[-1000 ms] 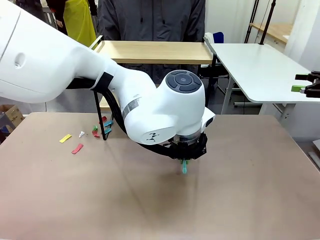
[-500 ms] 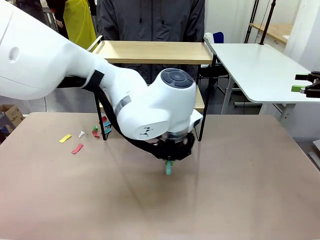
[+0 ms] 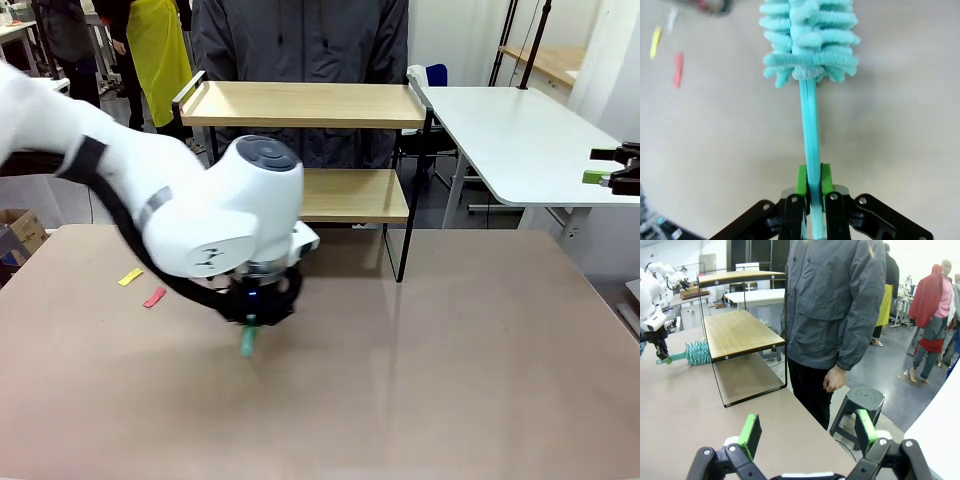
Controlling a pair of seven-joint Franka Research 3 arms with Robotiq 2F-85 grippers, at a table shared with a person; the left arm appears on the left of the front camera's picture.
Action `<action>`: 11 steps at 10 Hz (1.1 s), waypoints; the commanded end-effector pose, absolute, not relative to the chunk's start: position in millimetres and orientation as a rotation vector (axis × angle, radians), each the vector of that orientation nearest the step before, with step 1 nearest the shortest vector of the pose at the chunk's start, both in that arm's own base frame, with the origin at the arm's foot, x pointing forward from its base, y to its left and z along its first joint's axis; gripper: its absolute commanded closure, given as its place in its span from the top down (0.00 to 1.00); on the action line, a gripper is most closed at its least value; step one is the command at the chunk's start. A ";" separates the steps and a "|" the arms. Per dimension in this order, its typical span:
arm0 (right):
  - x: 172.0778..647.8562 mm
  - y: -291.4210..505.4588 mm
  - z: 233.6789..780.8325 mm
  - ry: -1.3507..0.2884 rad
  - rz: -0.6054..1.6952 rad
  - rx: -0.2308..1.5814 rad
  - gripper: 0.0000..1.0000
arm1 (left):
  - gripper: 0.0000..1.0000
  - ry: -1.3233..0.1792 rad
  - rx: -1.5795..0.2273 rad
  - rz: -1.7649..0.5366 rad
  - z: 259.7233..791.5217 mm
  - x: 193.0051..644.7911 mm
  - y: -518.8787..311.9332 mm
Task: Clean the shelf.
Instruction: Clean the specific section of the Shelf indicated by the human with the Duster.
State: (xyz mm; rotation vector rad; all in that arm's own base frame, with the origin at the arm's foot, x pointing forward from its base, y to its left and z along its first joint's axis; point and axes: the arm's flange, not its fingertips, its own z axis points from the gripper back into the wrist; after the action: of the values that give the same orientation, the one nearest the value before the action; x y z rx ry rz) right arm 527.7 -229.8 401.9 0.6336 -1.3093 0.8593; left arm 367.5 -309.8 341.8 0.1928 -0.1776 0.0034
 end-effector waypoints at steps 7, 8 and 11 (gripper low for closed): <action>527.6 -227.9 404.5 -1.313 0.862 0.632 1.00 | 0.13 -0.233 0.237 0.030 363.7 352.3 -268.6; 527.6 -227.9 404.5 -1.313 0.862 0.632 1.00 | 0.13 -0.308 0.132 0.028 379.0 344.6 -264.7; 527.6 -227.9 404.5 -1.313 0.862 0.632 1.00 | 0.13 -0.395 -0.086 -0.083 417.9 330.3 -236.1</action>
State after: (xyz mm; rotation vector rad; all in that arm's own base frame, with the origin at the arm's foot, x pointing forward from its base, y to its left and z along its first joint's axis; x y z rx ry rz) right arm 527.7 -229.8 401.8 0.6336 -1.3093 0.8593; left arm 345.1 -263.5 413.5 0.0011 -0.3993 -0.0057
